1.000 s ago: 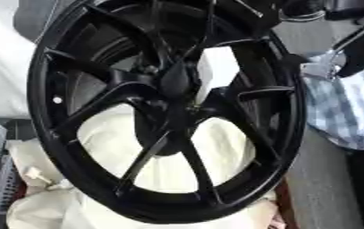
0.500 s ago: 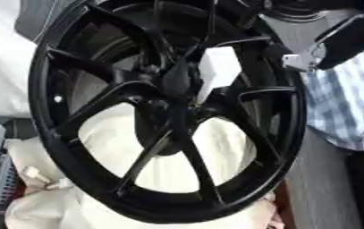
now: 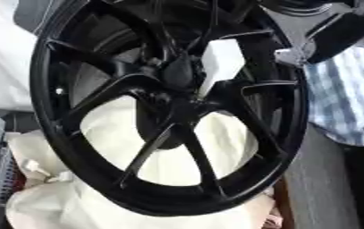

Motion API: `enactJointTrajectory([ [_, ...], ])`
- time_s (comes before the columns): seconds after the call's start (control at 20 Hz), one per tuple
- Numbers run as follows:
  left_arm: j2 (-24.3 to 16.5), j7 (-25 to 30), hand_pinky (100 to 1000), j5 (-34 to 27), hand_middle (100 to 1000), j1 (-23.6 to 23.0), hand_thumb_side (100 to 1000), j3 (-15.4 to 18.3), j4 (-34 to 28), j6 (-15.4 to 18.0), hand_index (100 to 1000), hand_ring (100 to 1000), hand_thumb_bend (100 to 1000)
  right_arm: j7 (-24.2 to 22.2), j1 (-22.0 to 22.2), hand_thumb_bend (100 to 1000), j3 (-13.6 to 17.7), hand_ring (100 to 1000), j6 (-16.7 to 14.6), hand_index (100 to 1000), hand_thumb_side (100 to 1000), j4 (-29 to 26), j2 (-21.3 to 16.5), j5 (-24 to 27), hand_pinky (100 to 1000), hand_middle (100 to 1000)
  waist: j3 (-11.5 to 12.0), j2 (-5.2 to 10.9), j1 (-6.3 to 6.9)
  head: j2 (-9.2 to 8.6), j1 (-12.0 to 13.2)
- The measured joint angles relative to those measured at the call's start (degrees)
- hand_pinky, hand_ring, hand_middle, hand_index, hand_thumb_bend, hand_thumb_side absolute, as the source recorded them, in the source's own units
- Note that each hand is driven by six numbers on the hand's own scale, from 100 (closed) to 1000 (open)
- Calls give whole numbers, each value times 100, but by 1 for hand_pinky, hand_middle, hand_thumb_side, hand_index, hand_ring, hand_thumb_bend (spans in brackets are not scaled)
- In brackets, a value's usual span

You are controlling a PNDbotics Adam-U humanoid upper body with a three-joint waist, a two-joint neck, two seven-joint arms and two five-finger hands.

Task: Pull the pin out of the wheel hub.

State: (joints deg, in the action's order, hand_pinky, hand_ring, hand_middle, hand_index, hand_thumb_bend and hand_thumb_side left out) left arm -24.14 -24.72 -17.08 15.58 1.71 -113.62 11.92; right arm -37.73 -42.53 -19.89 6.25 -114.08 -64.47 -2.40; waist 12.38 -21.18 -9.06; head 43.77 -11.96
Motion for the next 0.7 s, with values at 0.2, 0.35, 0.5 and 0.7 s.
enactJointTrajectory([
  [0.2,0,0,718,-4,571,10,708,0,0,0,779,739,100,-62,-40,100,-29,966,58,907,250,0,66,66,944,821,29,0,-31,0,0],
  [0.35,-1,0,718,-4,570,16,710,0,0,0,779,739,100,-56,-72,117,-31,969,78,915,232,0,113,54,953,826,44,0,-43,1,-1],
  [0.5,-1,-2,717,-4,568,16,711,0,0,-2,779,738,100,11,-80,124,-31,969,91,919,218,0,133,-30,954,826,59,-1,-61,1,-25],
  [0.7,-1,-7,717,-4,567,17,711,0,0,-8,779,738,100,110,-79,113,-58,971,143,920,254,0,178,-151,957,829,65,-3,-61,1,-40],
])
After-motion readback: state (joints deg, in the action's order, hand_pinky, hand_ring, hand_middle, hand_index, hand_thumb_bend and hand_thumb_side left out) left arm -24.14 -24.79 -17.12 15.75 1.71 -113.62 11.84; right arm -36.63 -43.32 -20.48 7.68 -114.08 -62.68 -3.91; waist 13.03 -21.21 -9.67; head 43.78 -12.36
